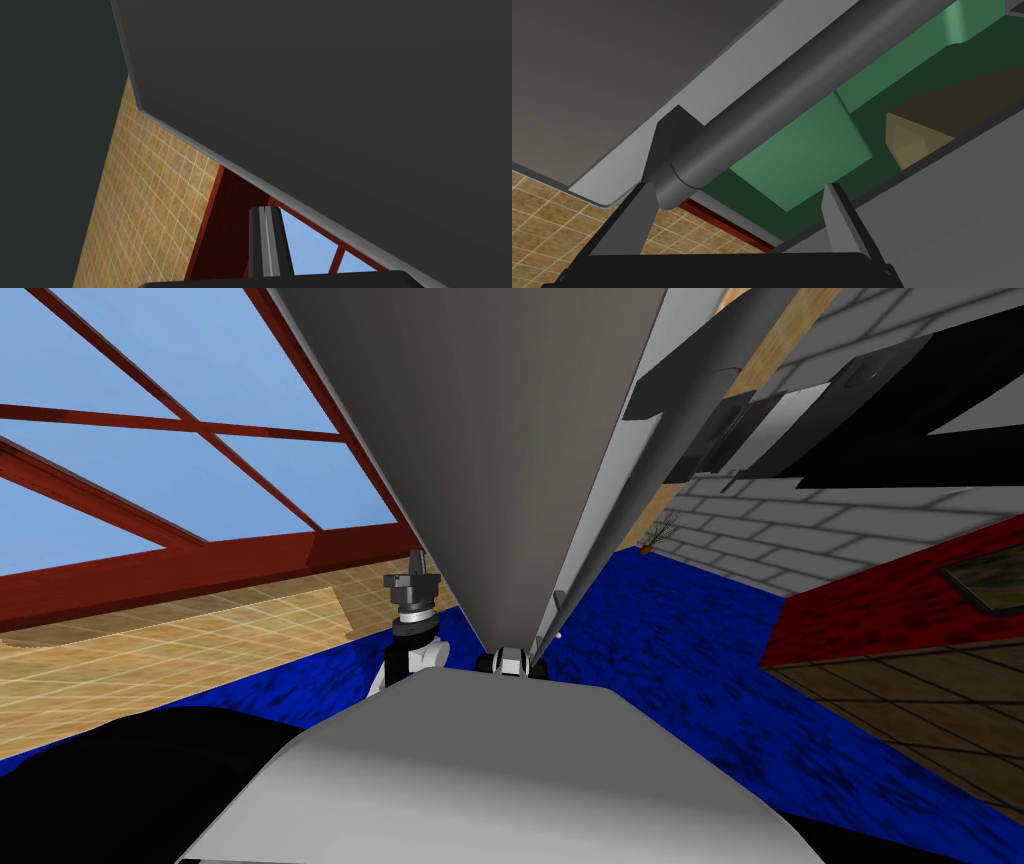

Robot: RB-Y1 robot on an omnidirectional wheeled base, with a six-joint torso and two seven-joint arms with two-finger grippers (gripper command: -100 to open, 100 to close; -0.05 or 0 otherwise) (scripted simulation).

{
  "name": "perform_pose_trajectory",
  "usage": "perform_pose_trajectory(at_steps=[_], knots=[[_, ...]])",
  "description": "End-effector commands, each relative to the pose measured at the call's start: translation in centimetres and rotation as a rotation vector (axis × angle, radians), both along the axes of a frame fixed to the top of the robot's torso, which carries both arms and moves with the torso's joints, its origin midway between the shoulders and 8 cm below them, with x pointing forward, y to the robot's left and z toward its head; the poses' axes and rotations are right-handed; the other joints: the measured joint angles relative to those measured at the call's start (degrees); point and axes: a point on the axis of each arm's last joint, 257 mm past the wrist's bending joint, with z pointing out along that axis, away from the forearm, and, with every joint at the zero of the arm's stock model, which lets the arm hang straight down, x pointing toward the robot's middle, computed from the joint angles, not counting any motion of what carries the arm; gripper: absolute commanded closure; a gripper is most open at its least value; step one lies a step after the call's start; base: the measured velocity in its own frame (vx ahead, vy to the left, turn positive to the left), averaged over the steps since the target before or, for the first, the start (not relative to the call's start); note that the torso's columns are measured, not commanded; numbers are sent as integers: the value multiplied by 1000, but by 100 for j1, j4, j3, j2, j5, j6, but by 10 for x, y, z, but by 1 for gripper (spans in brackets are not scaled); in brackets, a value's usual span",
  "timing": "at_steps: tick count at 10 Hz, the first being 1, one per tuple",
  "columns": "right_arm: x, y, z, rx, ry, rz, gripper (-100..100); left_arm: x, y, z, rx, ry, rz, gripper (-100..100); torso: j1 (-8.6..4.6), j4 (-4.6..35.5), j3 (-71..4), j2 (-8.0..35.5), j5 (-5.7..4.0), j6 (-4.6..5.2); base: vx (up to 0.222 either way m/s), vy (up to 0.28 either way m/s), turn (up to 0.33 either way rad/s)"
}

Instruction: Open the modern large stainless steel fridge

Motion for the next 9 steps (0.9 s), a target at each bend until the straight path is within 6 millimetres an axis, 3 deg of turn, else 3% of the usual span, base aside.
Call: perform_pose_trajectory(at_steps=[1, 7, 9], knots=[[-6, 6, 5, -7, -14, 15, -100, 0, 0, 0, 0, 0, 0, 0, -2, 0, -2, -3, 2, -4, 0, 0, 0], [-6, 6, 5, -7, -14, 15, -100, 0, 0, 0, 0, 0, 0, 0, -1, -1, -5, -6, 0, 0, -2, 4, -9], [6, -16, -5, 21, 0, -21, -100, 0, 0, 0, 0, 0, 0, 0, -18, -7, -5, -8, -9, 5, 5, -15, 25]])
